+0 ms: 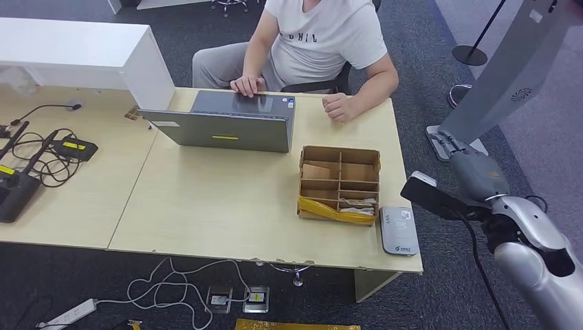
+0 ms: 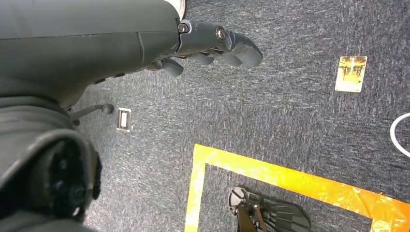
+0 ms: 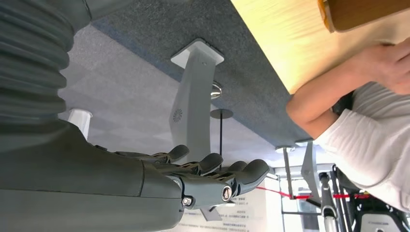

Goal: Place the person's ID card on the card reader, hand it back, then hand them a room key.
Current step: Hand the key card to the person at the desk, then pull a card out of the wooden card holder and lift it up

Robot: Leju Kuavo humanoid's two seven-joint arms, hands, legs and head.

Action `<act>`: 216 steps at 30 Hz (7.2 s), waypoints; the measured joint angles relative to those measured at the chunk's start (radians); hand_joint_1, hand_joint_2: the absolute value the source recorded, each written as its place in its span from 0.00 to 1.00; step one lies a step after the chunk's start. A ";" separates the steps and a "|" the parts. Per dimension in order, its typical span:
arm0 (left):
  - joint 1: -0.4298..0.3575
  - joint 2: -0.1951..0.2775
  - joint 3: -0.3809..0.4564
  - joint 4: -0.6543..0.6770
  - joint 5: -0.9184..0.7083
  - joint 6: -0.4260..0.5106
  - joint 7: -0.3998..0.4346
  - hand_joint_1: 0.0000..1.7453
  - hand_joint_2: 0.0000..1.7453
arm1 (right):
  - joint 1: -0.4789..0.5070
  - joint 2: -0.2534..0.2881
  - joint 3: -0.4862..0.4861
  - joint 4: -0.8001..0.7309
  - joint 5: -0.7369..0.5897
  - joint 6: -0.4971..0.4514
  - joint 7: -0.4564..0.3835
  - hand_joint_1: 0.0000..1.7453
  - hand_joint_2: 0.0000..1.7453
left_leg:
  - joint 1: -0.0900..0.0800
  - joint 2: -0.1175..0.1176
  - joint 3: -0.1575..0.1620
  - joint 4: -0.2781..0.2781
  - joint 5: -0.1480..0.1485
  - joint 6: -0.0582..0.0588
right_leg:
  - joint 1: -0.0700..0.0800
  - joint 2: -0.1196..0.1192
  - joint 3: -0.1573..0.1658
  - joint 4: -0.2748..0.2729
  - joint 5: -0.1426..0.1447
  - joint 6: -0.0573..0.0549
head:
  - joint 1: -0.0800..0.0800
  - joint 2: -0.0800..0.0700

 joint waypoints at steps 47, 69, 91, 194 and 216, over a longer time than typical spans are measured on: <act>-0.006 -0.016 -0.006 0.000 0.037 0.015 0.003 0.00 0.00 | 0.069 0.373 0.020 0.261 0.329 -0.160 -0.043 0.00 1.00 | 0.000 0.000 -0.001 0.000 0.000 0.000 | 0.000 0.000 0.000 0.001 0.000 0.000 | 0.000 0.000; -0.006 -0.016 -0.011 0.000 0.037 0.015 0.003 0.00 0.00 | 0.043 0.392 -0.031 0.310 0.346 -0.130 -0.079 0.00 1.00 | 0.000 0.000 0.000 0.000 0.000 0.000 | 0.000 0.000 0.000 0.000 0.000 0.000 | 0.000 0.000; -0.006 -0.014 -0.021 0.000 0.041 0.014 0.003 0.00 0.00 | 0.045 0.399 -0.036 0.307 0.376 -0.064 -0.096 0.00 1.00 | 0.000 0.000 0.000 0.000 0.000 0.000 | 0.000 0.000 0.000 0.000 0.000 0.000 | 0.000 0.000; -0.007 -0.005 -0.059 0.000 0.060 0.008 0.003 0.00 0.00 | 0.076 0.399 0.095 0.344 0.426 -0.152 -0.087 0.00 1.00 | 0.000 0.000 0.000 0.000 0.000 0.000 | 0.000 0.000 0.000 0.001 0.000 0.000 | 0.000 0.000; -0.007 -0.005 -0.072 0.000 0.063 0.014 0.003 0.00 0.00 | 0.058 0.415 0.093 0.383 0.440 -0.161 -0.110 0.00 1.00 | 0.000 0.000 0.000 0.000 0.000 0.000 | 0.000 0.000 0.000 0.000 0.000 0.000 | 0.000 0.000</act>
